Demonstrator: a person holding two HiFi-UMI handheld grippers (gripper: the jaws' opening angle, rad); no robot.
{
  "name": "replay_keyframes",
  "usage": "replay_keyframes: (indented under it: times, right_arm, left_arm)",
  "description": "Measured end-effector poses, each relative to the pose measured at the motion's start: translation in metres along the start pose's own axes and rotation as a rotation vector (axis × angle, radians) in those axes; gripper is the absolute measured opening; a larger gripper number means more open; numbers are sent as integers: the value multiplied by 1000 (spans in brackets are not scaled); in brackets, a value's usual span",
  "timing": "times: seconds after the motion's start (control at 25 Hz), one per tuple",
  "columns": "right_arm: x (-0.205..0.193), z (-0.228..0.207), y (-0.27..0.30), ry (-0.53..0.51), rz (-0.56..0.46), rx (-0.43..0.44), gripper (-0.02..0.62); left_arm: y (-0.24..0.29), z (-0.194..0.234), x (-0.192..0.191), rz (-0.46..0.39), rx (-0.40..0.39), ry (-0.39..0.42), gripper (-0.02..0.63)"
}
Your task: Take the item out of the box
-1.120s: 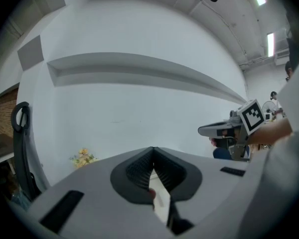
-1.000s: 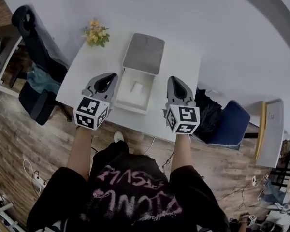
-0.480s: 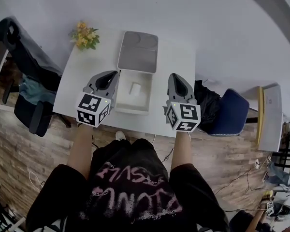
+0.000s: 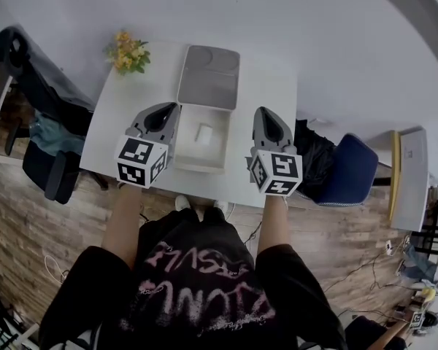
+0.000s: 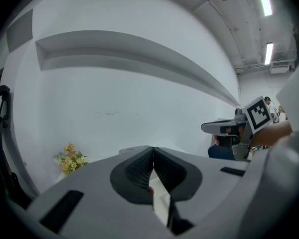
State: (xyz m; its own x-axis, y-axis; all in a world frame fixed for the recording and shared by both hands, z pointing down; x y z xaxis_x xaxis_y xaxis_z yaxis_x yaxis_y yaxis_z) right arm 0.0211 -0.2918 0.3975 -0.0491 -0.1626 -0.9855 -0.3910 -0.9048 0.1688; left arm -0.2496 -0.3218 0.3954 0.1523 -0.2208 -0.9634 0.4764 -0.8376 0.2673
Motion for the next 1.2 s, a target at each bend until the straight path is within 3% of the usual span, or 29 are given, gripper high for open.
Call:
replay_keyframes:
  times: [0.64,0.92,1.2]
  right_arm:
    - [-20,-40,8,7,23,98,9]
    - [-29,-48,3,30,21,116,9]
    - [-39,-59,0,43,35,113,9]
  left_arm:
    - [33,-45,-23,177,54,4,31]
    - [48,-68,-45,303,8,22,87]
    - [72,-80,-76,496,2,27,130]
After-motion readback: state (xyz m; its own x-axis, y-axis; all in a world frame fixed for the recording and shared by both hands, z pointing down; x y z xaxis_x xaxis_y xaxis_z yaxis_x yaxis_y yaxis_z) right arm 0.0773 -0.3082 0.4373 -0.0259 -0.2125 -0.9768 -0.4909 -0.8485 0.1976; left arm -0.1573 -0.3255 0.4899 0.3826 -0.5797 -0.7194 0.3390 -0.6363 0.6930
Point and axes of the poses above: the fingertips, and each gripper's own axes: y forward along the fingers, z to its left, x out of its top, the point moved 9 cm from there along -y, backward along the fingers, and after that the axes turned 8 degrees about x, right-handed, at the moved point
